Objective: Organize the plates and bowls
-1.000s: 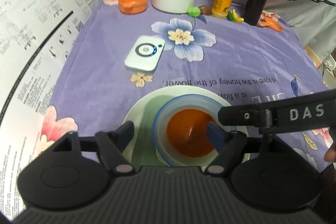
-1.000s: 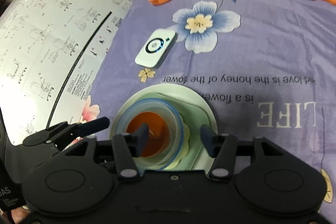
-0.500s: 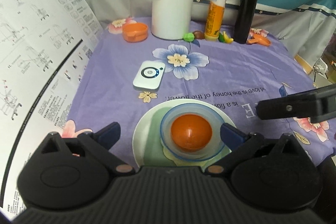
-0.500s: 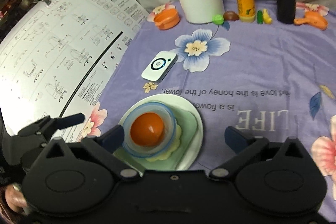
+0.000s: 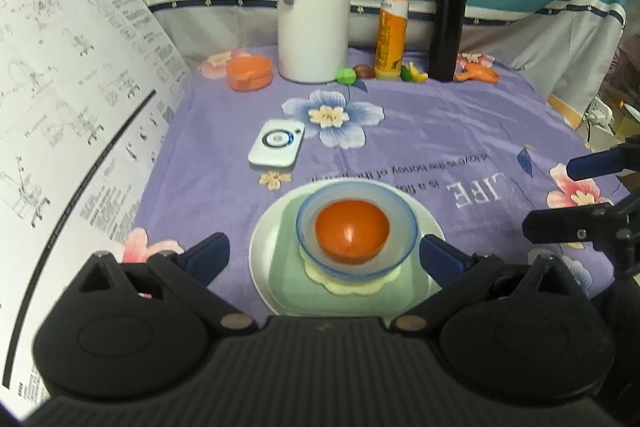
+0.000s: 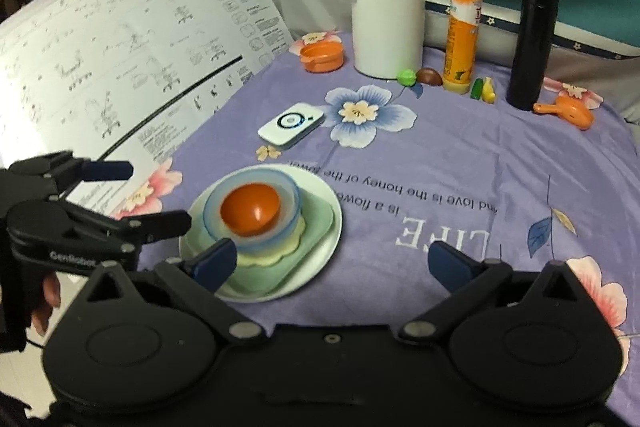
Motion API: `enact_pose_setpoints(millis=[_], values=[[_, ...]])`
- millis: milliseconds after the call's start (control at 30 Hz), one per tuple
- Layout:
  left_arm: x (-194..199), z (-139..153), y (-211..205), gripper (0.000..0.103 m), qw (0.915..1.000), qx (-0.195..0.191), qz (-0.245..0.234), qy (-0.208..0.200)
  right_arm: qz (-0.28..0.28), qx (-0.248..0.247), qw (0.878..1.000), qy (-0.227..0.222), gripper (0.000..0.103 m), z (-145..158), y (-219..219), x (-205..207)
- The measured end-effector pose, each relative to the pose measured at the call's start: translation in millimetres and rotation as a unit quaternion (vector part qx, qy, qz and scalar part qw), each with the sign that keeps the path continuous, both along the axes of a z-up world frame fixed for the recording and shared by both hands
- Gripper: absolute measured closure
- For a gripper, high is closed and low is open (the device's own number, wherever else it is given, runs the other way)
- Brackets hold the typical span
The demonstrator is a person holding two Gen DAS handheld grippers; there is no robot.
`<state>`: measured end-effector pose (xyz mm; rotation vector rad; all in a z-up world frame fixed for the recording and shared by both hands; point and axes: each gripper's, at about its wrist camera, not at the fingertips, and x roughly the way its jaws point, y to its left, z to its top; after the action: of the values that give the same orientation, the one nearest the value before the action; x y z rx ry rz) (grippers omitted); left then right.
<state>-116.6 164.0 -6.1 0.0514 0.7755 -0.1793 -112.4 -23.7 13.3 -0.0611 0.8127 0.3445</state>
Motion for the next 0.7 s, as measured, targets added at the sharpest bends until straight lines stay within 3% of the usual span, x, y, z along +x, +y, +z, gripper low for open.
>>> enact_pose_setpoints(millis=[700], values=[[-0.3,-26.3,8.6,0.000,0.9993,0.001,0.024,0.028,0.014,-0.026,0.999,0.044,0.000,-24.4,8.0,-6.0]])
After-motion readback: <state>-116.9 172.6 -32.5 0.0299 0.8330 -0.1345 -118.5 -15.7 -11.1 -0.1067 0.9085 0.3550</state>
